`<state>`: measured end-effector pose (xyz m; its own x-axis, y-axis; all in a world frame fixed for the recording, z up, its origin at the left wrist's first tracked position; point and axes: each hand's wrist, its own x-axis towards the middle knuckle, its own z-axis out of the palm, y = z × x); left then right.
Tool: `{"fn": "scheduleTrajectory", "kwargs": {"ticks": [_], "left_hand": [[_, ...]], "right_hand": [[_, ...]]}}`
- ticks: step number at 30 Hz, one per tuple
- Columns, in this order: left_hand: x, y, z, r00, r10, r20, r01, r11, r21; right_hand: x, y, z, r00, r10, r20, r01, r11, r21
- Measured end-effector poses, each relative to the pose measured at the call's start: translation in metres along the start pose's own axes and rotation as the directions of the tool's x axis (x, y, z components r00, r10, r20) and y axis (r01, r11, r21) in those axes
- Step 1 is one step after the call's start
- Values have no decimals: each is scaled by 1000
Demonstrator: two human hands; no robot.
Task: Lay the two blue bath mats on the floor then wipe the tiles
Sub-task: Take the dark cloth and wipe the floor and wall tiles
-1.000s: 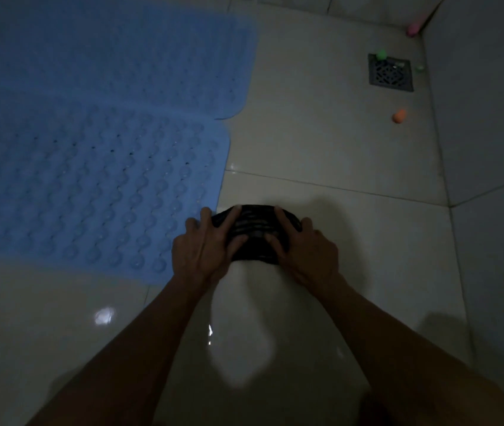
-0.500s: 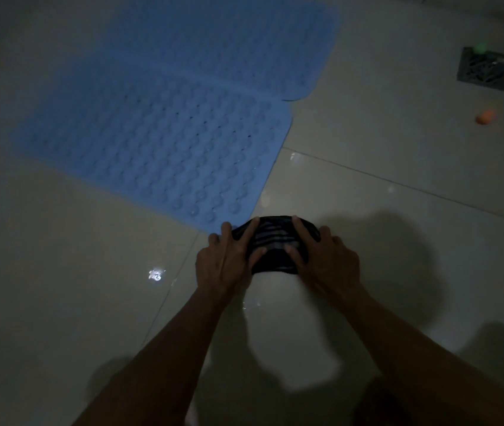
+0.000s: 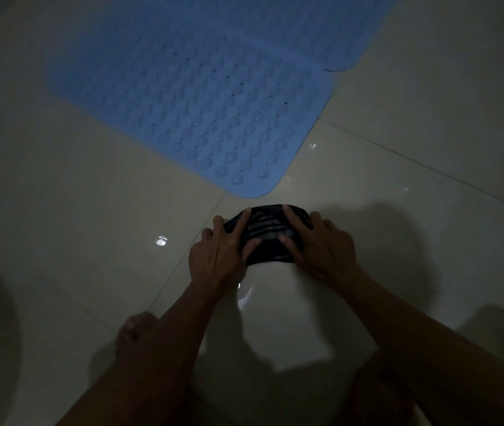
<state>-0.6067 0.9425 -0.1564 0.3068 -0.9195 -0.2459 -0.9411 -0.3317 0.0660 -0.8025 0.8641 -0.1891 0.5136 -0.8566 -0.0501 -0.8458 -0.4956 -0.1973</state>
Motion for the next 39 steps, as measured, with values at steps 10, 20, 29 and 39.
{"fn": "scheduleTrajectory", "kwargs": {"ticks": [10,20,29,39], "left_hand": [[-34,-16,10,988,-151,-10,151,988,-32],[-27,-36,14,962,-273,-20,269,956,-116],[-1,-81,9,936,-349,-33,339,926,-168],[63,-155,-5,912,-410,20,403,885,-235]], "right_hand": [[7,-18,10,985,-170,-26,168,983,-77],[49,-36,11,956,-294,-20,289,949,-128],[100,-76,17,925,-377,-51,367,920,-135],[185,-142,28,915,-402,-43,386,900,-203]]}}
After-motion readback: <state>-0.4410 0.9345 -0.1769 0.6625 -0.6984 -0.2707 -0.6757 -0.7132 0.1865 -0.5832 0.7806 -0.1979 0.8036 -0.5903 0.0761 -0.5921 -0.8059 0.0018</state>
